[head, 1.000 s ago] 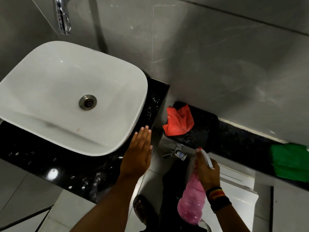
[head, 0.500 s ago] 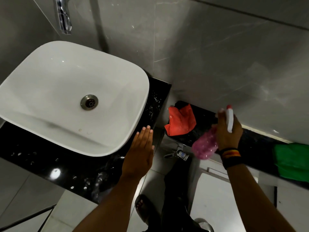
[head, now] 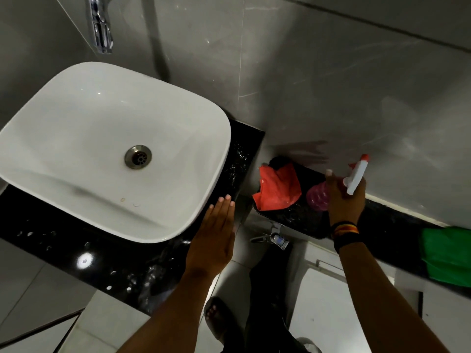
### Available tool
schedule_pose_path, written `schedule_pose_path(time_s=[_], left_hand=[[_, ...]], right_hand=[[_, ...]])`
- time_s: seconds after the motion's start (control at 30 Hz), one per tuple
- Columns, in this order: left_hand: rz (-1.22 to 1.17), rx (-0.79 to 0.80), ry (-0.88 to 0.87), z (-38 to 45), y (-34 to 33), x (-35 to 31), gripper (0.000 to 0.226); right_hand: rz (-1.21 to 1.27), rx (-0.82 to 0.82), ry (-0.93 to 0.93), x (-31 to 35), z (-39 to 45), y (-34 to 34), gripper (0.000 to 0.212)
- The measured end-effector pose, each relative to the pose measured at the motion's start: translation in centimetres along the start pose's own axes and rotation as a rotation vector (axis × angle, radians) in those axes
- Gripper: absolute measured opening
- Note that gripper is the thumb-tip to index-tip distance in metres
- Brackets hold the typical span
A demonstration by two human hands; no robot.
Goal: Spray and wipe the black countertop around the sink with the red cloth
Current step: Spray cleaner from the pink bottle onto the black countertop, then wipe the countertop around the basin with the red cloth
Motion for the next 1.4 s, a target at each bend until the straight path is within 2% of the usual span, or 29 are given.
schedule_pose_path(time_s=[0.07,0.13,0.2,0.23,0.3,0.37,0.43,0.5,0.57,0.6,0.67,0.7,0.73,0.83,0.87,0.97,1.03,1.1,1.17,1.27,1.33,1.4], left_hand=[[-0.027,-0.016,-0.001,-0.1,0.1,-0.1,0.058],[-0.036,-0.023,0.003,0.0,0.2,-0.1,0.057],[-0.027,-0.02,0.008,0.1,0.3,-0.2,0.058],[-0.021,-0.024,0.008,0.0,0.3,-0.3,0.058],[-0.026,-0.026,0.003,0.1,0.4,-0.2,0.057],[-0.033,-0.02,-0.005,0.0,0.3,-0.1,0.058],[-0.029,-0.01,-0.012,-0.1,0.2,0.0,0.061],[-0.047,-0.011,-0.009,-0.1,0.0,0.0,0.061],[-0.065,-0.027,-0.001,-0.1,0.0,0.1,0.061],[-0.067,-0.031,0.002,-0.1,0.0,0.1,0.061],[-0.06,-0.033,0.011,-0.1,0.0,0.0,0.063],[-0.059,-0.032,0.015,-0.1,-0.1,0.0,0.064],[-0.063,-0.028,0.019,-0.1,-0.1,0.0,0.064],[-0.064,-0.005,0.031,0.0,-0.2,0.2,0.06],[-0.06,-0.003,0.031,0.0,-0.2,0.2,0.059],[-0.085,-0.004,0.026,0.0,-0.3,0.3,0.058],[-0.095,-0.012,0.024,0.0,-0.3,0.3,0.058],[-0.094,-0.013,0.024,0.1,-0.3,0.4,0.058],[-0.083,-0.008,0.026,0.0,-0.3,0.4,0.058],[-0.079,-0.015,0.026,-0.1,-0.3,0.3,0.058],[-0.065,-0.016,0.022,-0.1,-0.2,0.2,0.058],[-0.045,-0.011,0.027,-0.2,-0.2,0.1,0.059]], right_hand=[[-0.01,-0.07,-0.121,-1.6,-0.9,0.3,0.071],[-0.012,-0.101,-0.261,-3.4,-2.8,0.1,0.047],[0.047,0.001,-0.414,-4.9,-5.0,-1.1,0.02],[0.088,0.072,-0.484,-5.4,-5.6,-2.0,0.015],[0.144,0.154,-0.578,-5.6,-5.5,-4.1,0.017],[0.183,0.178,-0.62,-4.9,-4.2,-6.2,0.007],[0.19,0.183,-0.658,-4.2,-2.9,-7.6,0.009],[0.162,0.175,-0.709,-3.8,-2.3,-8.7,0.017],[0.137,0.136,-0.732,-4.2,-1.9,-9.5,0.034],[0.105,0.133,-0.731,-5.9,-1.2,-10.0,0.048],[-0.014,0.137,-0.723,-9.0,0.3,-10.9,0.1],[0.03,0.125,-0.755,-9.3,0.5,-10.8,0.11],[0.099,0.157,-0.737,-8.4,0.2,-10.5,0.102],[0.167,0.135,-0.641,-1.7,-2.8,-8.8,0.032],[0.251,0.14,-0.63,-0.9,-3.2,-8.4,0.022],[0.51,0.259,-0.665,0.7,-3.7,-7.6,0.014],[0.594,0.324,-0.665,2.6,-3.2,-7.2,0.01],[0.619,0.306,-0.539,5.5,-2.1,-7.0,0.013],[0.554,0.295,-0.323,8.7,-1.3,-7.3,0.029],[0.089,0.298,0.24,12.6,-2.4,-9.0,0.036],[-0.196,0.455,0.499,12.8,-3.5,-11.9,0.047],[-0.52,0.678,0.628,11.0,-4.5,-14.8,0.057]])
Point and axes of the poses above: each hand's wrist, its own z-axis towards the middle knuckle, its own y-axis out of the back of the hand, x = y × z, the point moved 2 cm from there along z, towards the middle knuckle, and after that the axes turned 5 degrees about -z, right-handed, at the moved point
